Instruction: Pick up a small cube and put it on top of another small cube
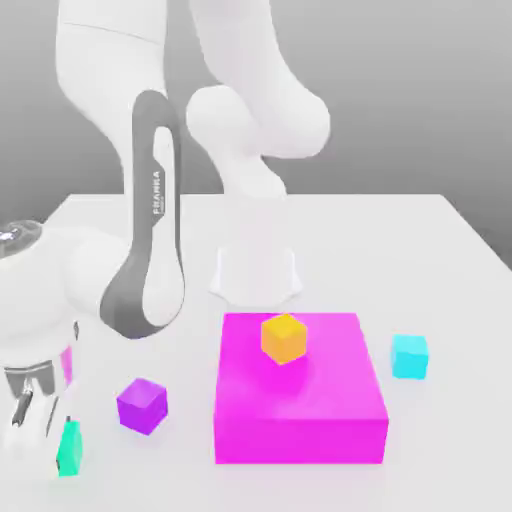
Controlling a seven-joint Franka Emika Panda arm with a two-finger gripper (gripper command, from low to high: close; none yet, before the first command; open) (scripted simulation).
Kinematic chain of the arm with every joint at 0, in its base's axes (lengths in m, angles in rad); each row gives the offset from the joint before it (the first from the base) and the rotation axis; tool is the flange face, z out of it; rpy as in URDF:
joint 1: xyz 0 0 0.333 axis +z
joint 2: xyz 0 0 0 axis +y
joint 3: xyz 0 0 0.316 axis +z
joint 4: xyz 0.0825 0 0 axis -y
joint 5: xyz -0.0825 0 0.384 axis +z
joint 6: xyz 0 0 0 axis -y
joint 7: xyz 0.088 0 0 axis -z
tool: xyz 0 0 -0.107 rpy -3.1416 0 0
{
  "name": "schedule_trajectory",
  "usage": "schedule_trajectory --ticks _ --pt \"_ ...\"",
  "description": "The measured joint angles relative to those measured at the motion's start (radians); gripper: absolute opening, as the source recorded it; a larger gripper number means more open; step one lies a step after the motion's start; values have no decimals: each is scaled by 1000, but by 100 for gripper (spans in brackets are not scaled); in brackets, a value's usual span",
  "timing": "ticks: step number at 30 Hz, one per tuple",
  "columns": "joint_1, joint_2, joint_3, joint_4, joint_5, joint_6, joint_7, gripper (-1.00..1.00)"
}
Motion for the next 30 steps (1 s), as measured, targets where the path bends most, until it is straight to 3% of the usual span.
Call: schedule_trajectory --ticks 3,8,16,30 --pt "-1 3 1 0 0 3 1 -100" --pt "20 -154 -23 -36 -38 -118 27 -100" --pt "144 -444 71 -197 -67 -244 -21 -100" --pt "385 -946 182 -495 -14 -447 -190 -100"
